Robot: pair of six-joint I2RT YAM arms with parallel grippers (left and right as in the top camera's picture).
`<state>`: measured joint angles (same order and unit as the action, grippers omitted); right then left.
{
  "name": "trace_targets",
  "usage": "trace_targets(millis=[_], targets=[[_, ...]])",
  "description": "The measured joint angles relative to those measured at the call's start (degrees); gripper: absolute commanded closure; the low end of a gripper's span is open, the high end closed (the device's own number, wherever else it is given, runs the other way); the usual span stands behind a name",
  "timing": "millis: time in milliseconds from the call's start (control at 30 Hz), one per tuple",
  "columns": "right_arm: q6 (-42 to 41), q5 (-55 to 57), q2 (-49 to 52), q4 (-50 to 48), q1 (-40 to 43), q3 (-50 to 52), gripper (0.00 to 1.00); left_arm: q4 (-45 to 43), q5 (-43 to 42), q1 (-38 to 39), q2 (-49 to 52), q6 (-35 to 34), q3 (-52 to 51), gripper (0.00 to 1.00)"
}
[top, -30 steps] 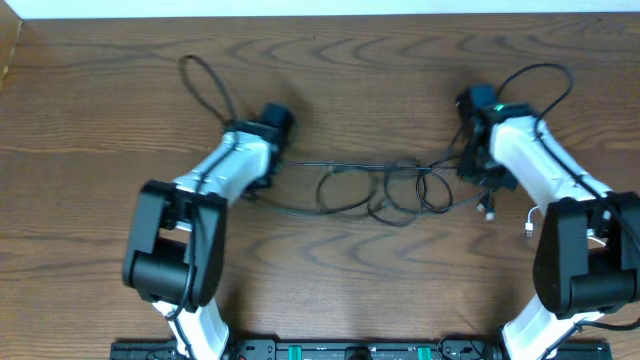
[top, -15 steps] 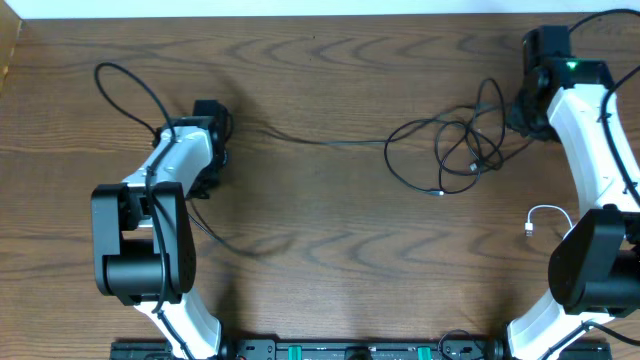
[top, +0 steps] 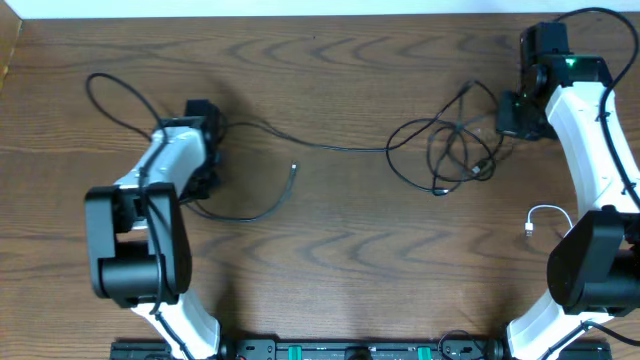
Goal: Untangle cables
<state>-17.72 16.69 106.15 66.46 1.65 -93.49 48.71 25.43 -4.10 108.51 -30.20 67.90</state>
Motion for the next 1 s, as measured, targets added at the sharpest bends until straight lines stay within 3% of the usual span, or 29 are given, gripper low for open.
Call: trace_targets(millis=[167,400,700,1000], targets=[[-5.6,9.1,0.0,1.2,3.7,-2.9,0.99,0.7,0.1,-11.5,-6.5,-1.6,0.0,0.92],[-5.0,3.9,-0.5,-2.3,6.2,-3.9,0.99,-0.5,-9.9,-20.0,-16.3,0.3,0.0,0.92],[2.8,-16.1,-0.5,-9.0,4.3,-3.9,0.99,-5.3,-33.1,-11.0,-18.0,11.4,0.0,0.92],[8.1,-22.4,-1.0,-10.5,3.6,-1.5,0.98,-6.8,-38.3,-0.4,-18.0,13.7,0.0,0.92]])
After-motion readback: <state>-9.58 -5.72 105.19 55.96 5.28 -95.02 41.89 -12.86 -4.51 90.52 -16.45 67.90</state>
